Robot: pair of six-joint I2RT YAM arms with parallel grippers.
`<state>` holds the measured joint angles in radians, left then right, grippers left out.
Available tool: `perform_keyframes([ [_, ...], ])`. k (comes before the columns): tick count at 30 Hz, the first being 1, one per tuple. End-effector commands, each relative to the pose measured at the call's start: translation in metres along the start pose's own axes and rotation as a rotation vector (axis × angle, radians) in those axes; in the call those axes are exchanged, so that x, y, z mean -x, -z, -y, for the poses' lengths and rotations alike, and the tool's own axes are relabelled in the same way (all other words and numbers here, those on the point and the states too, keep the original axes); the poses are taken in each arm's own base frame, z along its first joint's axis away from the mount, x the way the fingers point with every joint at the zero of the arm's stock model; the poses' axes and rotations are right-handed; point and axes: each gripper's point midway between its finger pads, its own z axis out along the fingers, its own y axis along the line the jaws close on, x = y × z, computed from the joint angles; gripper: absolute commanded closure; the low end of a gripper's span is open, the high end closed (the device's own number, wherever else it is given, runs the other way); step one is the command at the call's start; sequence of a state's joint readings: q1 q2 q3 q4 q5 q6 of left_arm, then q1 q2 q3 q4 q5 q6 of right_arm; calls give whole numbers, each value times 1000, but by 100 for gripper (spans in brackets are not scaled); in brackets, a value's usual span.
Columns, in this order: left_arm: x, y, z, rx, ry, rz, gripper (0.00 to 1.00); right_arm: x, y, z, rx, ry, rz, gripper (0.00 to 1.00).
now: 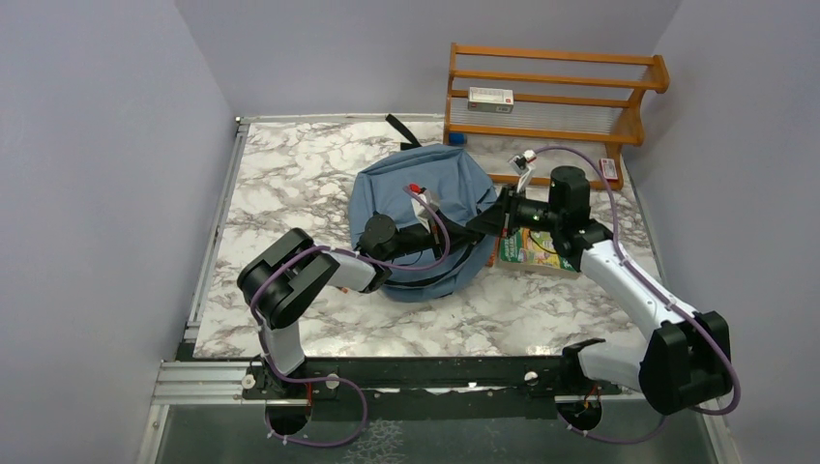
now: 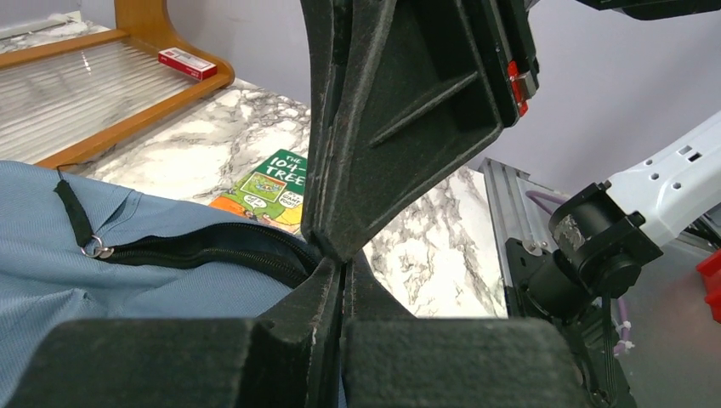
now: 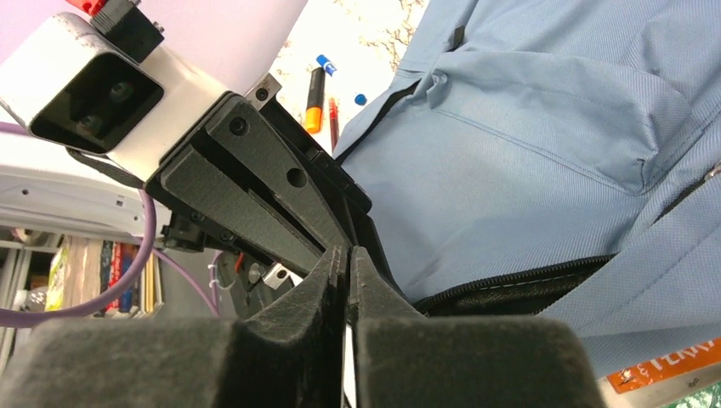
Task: Pack the student bag
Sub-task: Unzip the student bag at the center of the board.
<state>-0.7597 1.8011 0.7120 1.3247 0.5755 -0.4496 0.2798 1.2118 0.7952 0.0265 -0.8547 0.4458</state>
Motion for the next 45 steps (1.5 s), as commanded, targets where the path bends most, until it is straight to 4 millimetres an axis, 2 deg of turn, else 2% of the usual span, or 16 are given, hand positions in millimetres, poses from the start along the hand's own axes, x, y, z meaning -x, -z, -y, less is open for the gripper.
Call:
perform_keyframes([
  [1,15,-7,11,-59,-34,46,100,13,6,-3,-51,45,67,85],
  [3,15,-6,11,-57,-35,44,100,21,12,1,-117,47,111,72],
  [6,13,-5,11,-55,-34,37,100,32,27,20,-295,-1,197,55],
  [9,11,-3,11,-55,-36,32,100,37,50,50,-531,-95,274,49],
  [12,9,-2,12,-57,-37,22,100,28,69,80,-734,-201,289,46],
  [14,7,-2,13,-64,-38,16,100,21,73,93,-817,-253,265,45],
  [22,3,0,13,-68,-53,-7,100,3,44,102,-761,-336,110,42],
  [30,-4,0,12,-71,-63,-34,100,-9,19,98,-634,-352,22,41],
  [35,-7,0,11,-76,-60,-43,100,-21,15,107,-645,-370,-24,42],
  [39,-9,0,11,-81,-62,-53,100,-29,14,112,-655,-374,-56,46],
  [42,-13,1,11,-83,-63,-67,100,-28,14,113,-658,-369,-54,51],
  [45,-18,2,9,-78,-62,-87,100,-22,13,110,-646,-361,-38,50],
])
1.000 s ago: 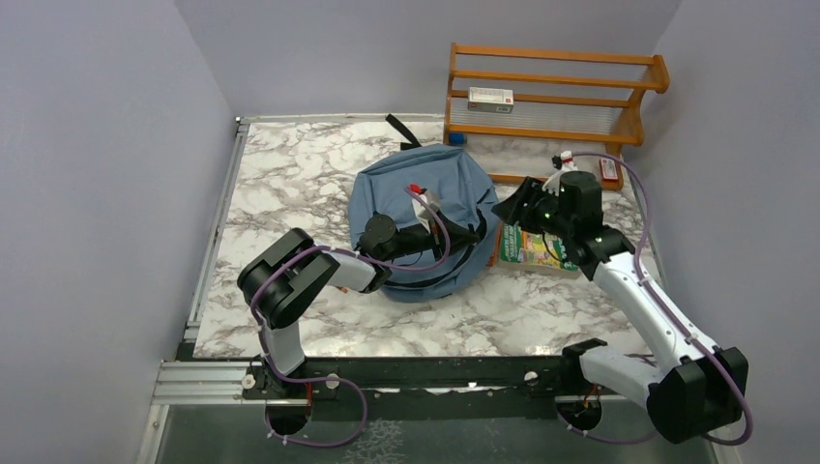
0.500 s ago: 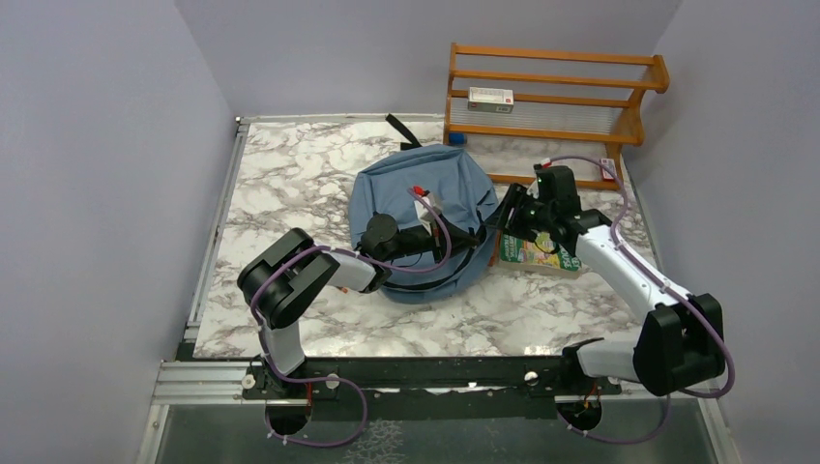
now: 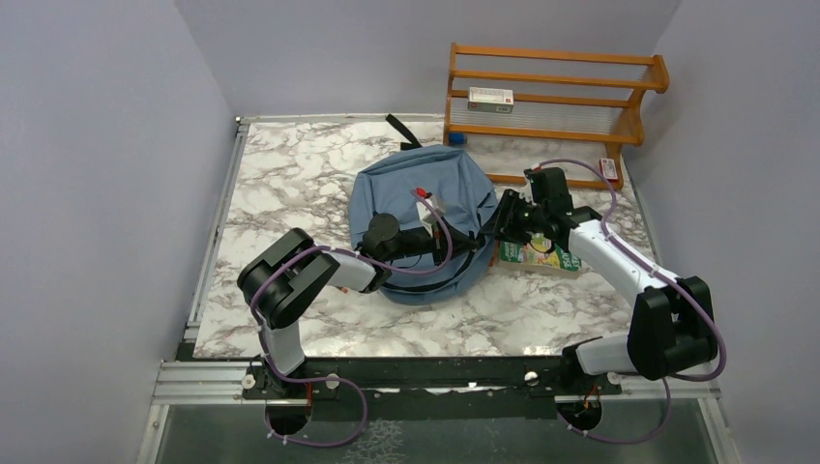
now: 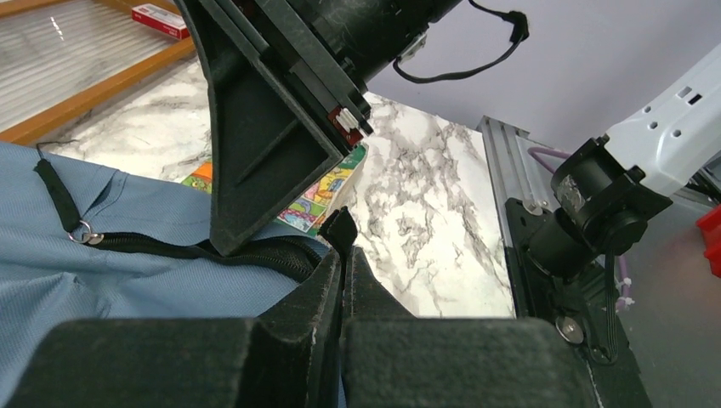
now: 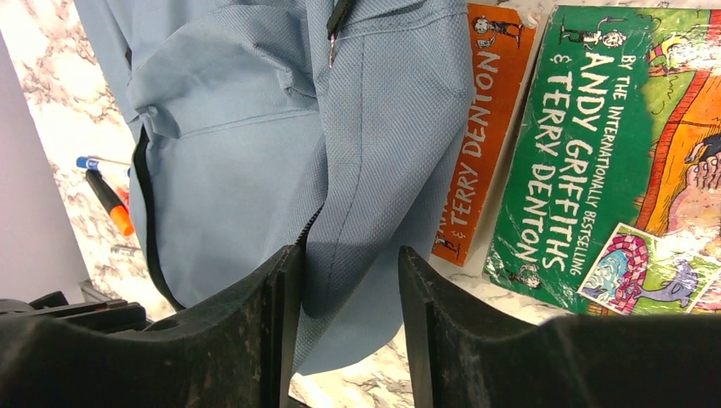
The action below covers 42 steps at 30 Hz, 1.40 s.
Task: Pack the student bag
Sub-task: Unzip the student bag at the center of the board.
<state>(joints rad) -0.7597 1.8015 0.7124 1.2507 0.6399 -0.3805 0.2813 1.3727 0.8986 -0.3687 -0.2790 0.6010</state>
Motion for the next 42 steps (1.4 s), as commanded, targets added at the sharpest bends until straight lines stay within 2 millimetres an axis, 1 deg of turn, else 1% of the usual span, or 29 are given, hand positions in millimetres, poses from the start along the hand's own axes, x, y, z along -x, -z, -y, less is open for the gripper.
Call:
perform_keyframes([
  [1,1,-2,7,-43,-37,-12,100,12,6,-16,52,32,23,48],
  [4,-3,-1,6,-43,-39,-27,100,13,7,-21,73,35,26,45],
  [7,-5,-1,6,-43,-40,-36,100,10,6,-22,82,36,10,45],
  [11,-6,-2,5,-43,-40,-38,100,4,2,-19,82,36,-19,46],
  [12,-6,-2,5,-44,-40,-38,100,2,1,-18,82,36,-29,48],
  [15,-6,-3,4,-44,-37,-41,100,-1,-1,-17,85,35,-42,57],
  [18,-7,-2,5,-45,-33,-44,100,1,-2,-17,86,36,-34,69],
  [20,-7,-2,6,-47,-28,-48,100,4,-3,-16,74,36,-23,73],
  [25,-6,3,12,-53,-23,-71,100,11,-6,-12,42,37,2,97],
  [26,-6,4,13,-56,-26,-76,100,11,-8,-11,38,34,4,99],
  [34,-14,18,30,-102,-26,-159,100,21,-13,-12,29,34,22,100],
  [42,-26,45,40,-55,4,-240,100,28,-14,-6,2,41,40,99],
])
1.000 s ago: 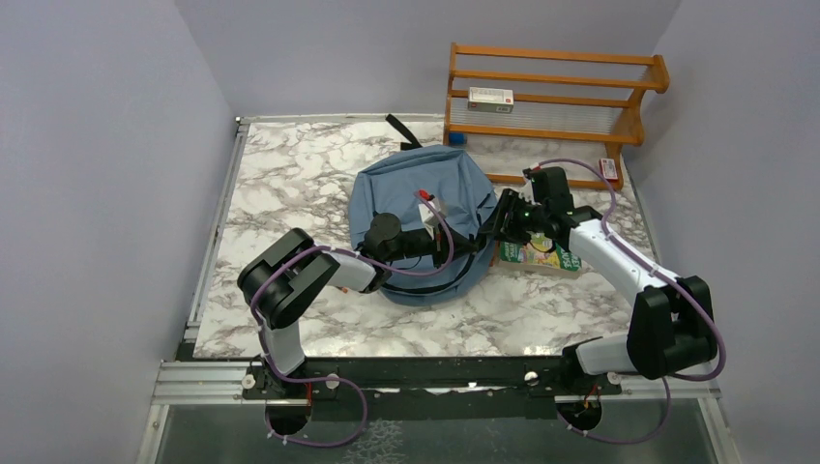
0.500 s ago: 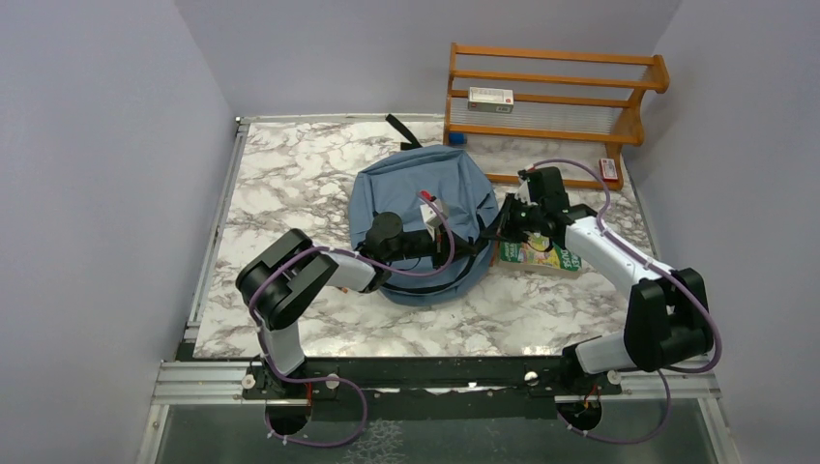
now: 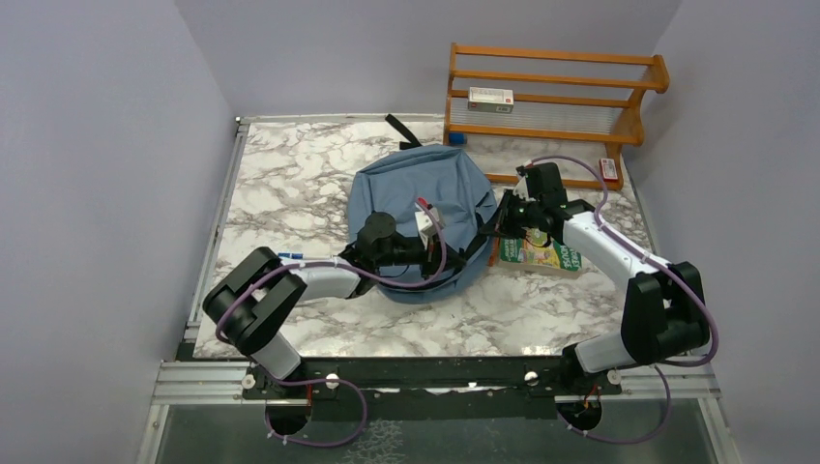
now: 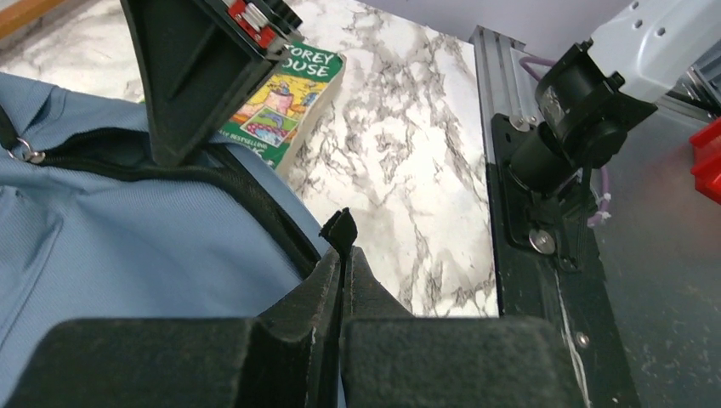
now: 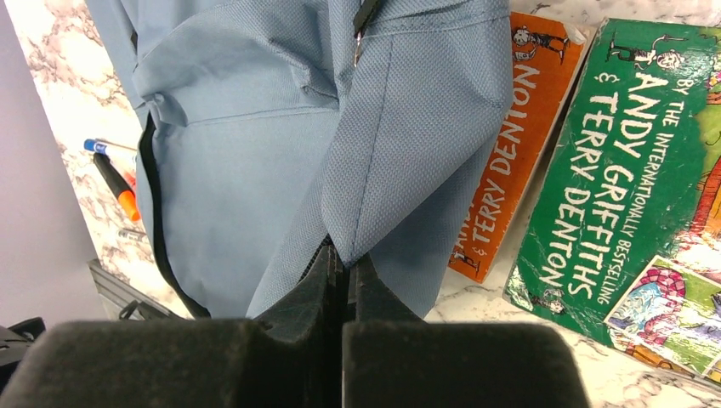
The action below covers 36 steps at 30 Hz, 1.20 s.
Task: Pack the student bag
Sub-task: Unzip the student bag at the center of the board.
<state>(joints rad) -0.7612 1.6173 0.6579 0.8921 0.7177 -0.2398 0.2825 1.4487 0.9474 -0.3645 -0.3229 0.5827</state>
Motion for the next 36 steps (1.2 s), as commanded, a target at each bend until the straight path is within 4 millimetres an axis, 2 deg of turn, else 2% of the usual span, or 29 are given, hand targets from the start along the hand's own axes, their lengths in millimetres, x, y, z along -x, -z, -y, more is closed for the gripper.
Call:
perform_keyframes([
  [1,-8,18,19,-20,-1,-53,100,26,-1,1,-26,30,85,99],
  [12,-24,59,14,179,24,-121,100,29,-4,9,-41,34,80,99],
  [15,-25,73,3,255,45,-117,100,29,-5,11,-45,37,75,99],
  [25,-9,127,-43,499,122,-55,100,25,-2,24,-79,44,72,99],
  [33,-3,145,-47,567,124,-48,100,26,2,33,-109,40,81,99],
  [36,3,144,-40,526,84,-44,100,27,4,31,-97,54,84,99],
])
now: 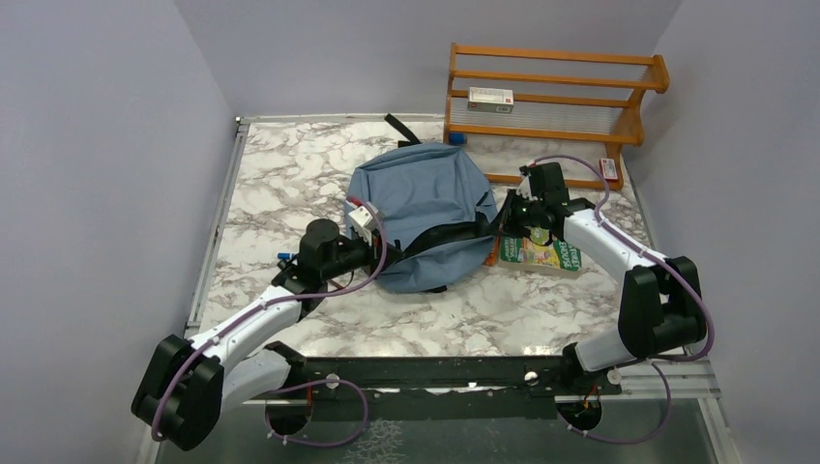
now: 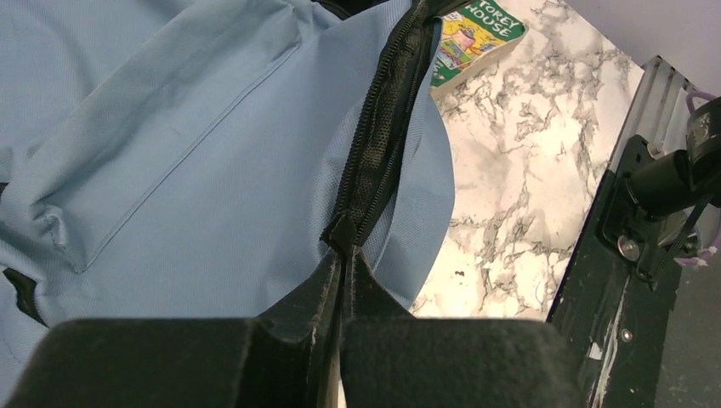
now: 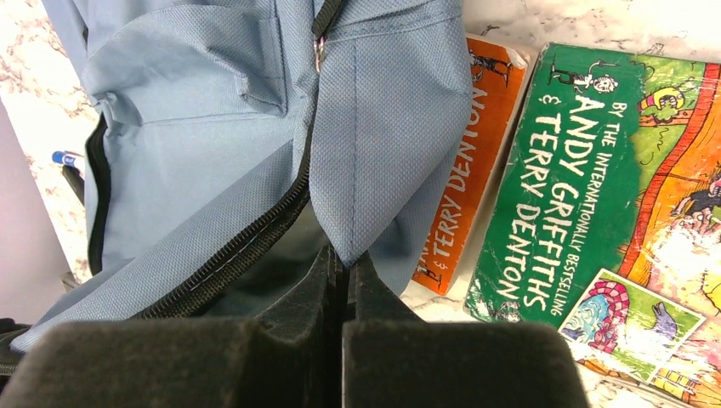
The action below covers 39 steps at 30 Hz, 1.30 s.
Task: Pack the student bag
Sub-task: Unzip the student bag at the center of the board.
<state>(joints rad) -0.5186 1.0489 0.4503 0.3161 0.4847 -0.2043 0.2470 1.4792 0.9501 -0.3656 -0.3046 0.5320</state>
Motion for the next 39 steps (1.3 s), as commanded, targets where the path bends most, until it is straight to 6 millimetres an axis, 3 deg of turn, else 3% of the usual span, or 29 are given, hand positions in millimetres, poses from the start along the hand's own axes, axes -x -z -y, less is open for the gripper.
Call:
perform_keyframes([
  [1,7,8,-2,5,-48,19,100,21,10,9,-41,46,76,100],
  [5,17,5,18,-116,-93,35,100,22,21,-1,6,103,87,99],
  [11,27,-1,22,-160,-139,39,100,24,50,-21,77,193,124,69],
  [15,30,-5,22,-169,-137,44,100,21,67,-35,156,274,157,57],
  [17,32,-6,20,-158,-126,53,100,20,76,-48,229,324,191,51],
  [22,37,-9,16,-133,-100,76,100,2,97,-101,519,516,180,50],
  [28,40,-12,13,-117,-87,94,100,-54,93,-165,653,857,143,50],
  [33,41,-10,13,-111,-81,104,100,-66,93,-179,726,934,188,48],
  [39,38,-10,12,-106,-72,102,100,-69,74,-181,765,993,185,41],
])
